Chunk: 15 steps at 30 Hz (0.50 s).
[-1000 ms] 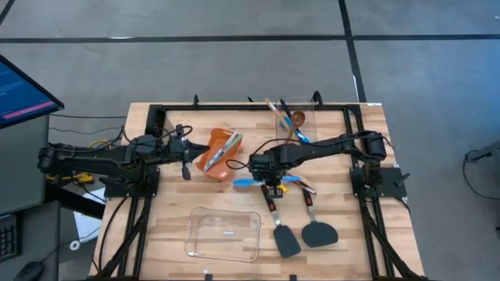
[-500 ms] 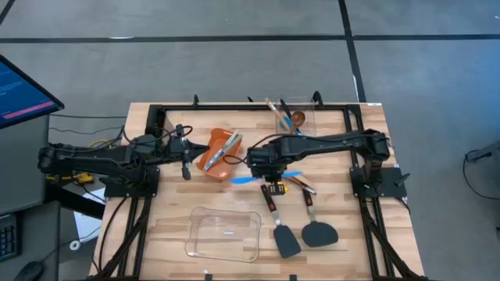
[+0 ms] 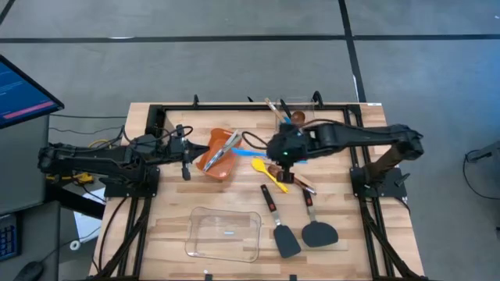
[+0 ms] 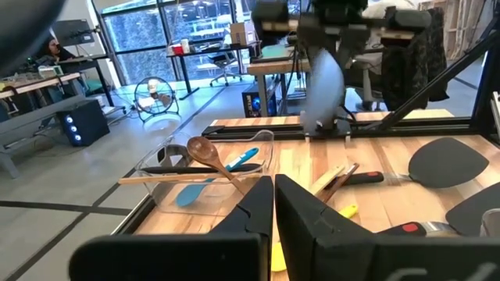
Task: Pick & Place Kitchen Items
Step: Put the blue serving spoon into the top transparent bin
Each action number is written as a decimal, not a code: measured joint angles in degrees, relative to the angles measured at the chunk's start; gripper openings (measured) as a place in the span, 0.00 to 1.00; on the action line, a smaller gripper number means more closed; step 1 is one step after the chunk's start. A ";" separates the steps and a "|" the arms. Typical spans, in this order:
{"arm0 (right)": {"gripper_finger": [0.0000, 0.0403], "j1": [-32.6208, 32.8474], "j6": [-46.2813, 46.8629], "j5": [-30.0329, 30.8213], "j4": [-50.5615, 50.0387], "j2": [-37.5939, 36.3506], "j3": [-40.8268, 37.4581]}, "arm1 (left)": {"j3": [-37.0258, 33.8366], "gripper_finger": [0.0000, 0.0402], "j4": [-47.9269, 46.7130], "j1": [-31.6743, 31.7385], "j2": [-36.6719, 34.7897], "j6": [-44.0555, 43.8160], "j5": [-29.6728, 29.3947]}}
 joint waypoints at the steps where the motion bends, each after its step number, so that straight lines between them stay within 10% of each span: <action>1: 0.07 0.74 1.31 2.68 0.05 -0.77 -0.30 | 0.00 0.01 -0.06 0.00 0.02 0.01 0.01; 15: 0.07 9.08 14.42 22.48 4.50 -3.14 -12.36 | 0.00 0.01 -0.04 0.00 0.02 -0.01 -0.13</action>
